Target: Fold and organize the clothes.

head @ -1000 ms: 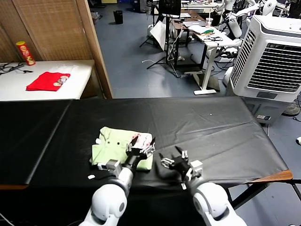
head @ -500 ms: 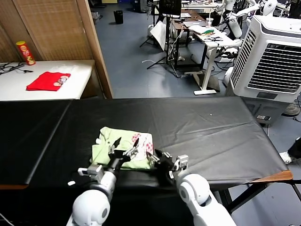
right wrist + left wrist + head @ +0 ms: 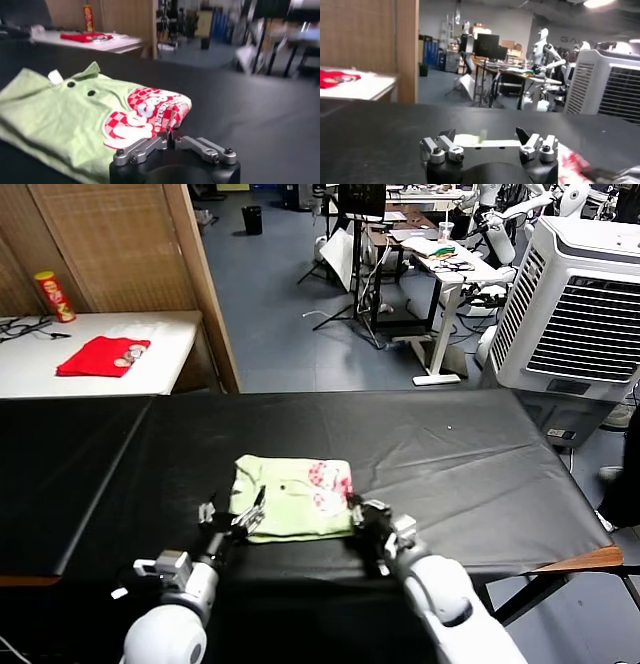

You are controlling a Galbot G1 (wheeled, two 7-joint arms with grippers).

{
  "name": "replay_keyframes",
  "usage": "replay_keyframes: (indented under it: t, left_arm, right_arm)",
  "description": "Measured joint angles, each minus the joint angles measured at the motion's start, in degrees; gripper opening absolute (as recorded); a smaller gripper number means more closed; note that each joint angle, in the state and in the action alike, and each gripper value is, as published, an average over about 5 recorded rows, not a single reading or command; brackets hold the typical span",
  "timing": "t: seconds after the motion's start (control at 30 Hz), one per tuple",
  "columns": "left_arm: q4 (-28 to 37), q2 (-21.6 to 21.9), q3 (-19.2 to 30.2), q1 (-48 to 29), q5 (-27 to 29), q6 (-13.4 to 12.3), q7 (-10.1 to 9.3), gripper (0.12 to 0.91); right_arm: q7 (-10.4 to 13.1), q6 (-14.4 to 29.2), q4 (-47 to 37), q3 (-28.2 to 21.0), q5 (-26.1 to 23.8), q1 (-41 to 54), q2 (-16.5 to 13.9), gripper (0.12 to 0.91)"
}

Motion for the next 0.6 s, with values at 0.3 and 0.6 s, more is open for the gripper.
replay_keyframes:
  t: [0.3, 0.6]
  left_arm:
    - [1.62, 3.79, -1.42, 2.89, -0.36, -5.31, -0.25, 0.798]
    - [-2.33, 8.1, -3.44, 8.36, -2.43, -3.63, -3.85, 0.798]
  right_arm:
    - [3.72, 6.97, 7.4, 4.67, -3.01, -7.2, -4.38, 0.71]
    - [9.22, 12.01, 15.07, 10.96, -1.08, -20.89, -3.38, 0.798]
